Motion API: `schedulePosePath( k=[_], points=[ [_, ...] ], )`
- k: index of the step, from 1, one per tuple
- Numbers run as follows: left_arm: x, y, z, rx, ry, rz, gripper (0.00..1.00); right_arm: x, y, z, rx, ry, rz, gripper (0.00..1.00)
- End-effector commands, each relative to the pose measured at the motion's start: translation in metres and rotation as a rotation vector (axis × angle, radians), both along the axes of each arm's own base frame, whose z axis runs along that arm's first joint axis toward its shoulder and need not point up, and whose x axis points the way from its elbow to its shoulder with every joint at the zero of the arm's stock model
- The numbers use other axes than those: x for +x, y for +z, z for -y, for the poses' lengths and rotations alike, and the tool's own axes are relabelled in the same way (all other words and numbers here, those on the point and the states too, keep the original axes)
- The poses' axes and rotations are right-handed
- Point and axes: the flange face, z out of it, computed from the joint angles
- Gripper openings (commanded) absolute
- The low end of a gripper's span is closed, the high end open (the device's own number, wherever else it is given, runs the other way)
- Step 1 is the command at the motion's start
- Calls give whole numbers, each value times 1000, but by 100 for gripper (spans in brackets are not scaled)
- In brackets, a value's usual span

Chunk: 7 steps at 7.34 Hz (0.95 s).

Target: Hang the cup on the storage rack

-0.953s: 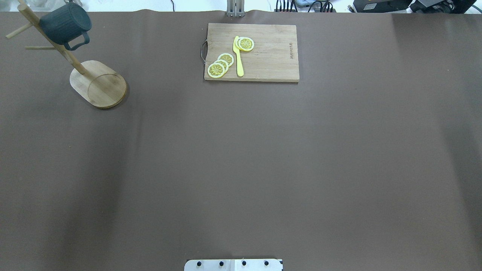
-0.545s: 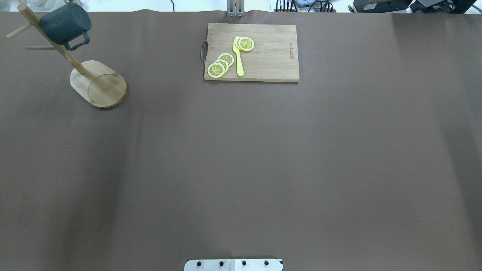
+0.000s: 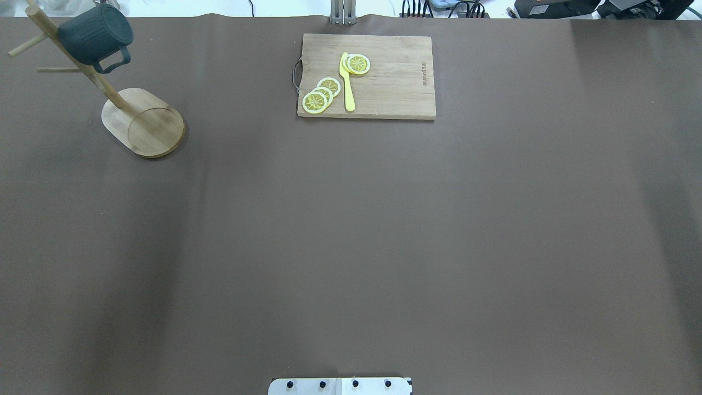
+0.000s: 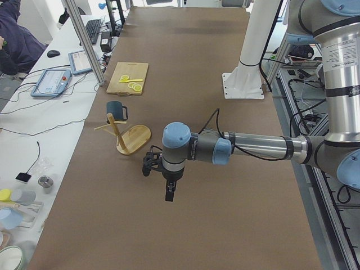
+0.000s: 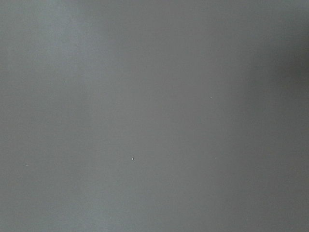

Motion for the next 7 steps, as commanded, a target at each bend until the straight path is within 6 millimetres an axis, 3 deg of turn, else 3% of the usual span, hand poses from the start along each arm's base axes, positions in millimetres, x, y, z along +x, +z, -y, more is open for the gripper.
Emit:
schedulePosePath(
  k=[1,7],
  points=[
    [0,3,0,12,-1,1,99,0,-1,0,1,1,0,100],
    [0,5,-2,7,-2,-1,99,-1,1,-1,-3,1,14,100]
  ],
)
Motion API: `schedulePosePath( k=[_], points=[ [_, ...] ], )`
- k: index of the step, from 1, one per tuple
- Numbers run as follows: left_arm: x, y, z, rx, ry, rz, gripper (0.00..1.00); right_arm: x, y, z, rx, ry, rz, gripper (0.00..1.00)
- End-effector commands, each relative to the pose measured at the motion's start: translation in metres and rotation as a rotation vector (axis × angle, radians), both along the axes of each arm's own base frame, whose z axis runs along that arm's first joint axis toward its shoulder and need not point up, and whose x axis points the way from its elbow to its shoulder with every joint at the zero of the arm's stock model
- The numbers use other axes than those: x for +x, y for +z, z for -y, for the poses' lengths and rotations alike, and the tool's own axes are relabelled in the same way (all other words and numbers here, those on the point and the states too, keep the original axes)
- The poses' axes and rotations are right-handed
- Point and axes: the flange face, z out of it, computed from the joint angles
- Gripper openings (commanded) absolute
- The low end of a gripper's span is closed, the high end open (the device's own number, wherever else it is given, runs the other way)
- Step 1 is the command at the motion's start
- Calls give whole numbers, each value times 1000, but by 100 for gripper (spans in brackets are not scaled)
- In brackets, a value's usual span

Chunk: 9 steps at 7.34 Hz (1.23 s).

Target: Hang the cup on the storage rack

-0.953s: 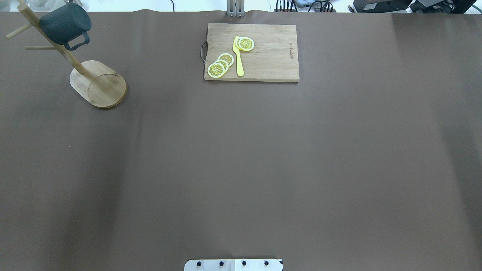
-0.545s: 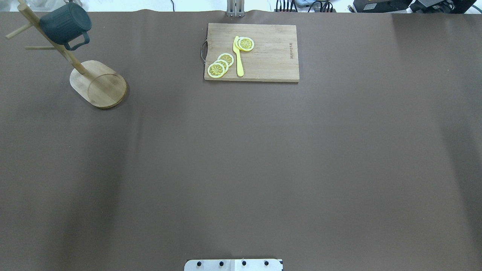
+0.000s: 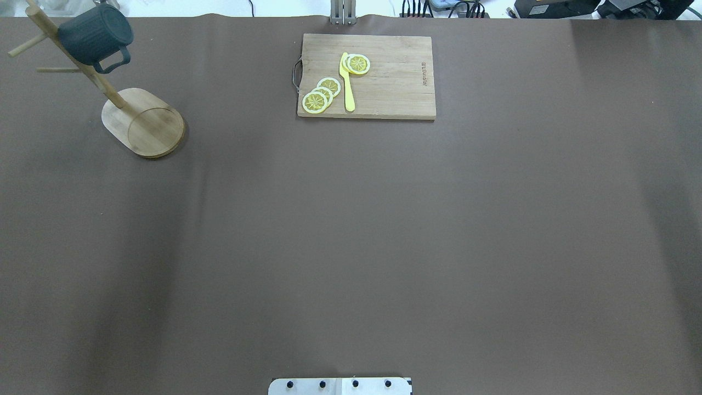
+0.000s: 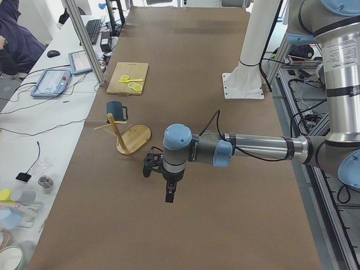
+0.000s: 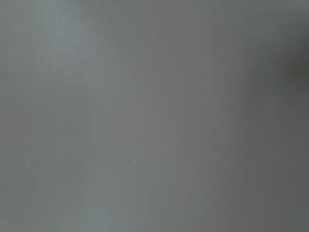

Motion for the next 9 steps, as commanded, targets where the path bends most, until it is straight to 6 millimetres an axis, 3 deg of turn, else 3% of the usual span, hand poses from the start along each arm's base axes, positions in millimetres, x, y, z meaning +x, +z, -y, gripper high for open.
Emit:
schedulePosePath(
  k=[1,9],
  points=[
    [0,2,0,-3,0,1,99,0,0,0,1,0,0,100],
    [-1,16,-11,-39,-1,8,99,0,5,-3,-11,1,-1,100]
  ],
)
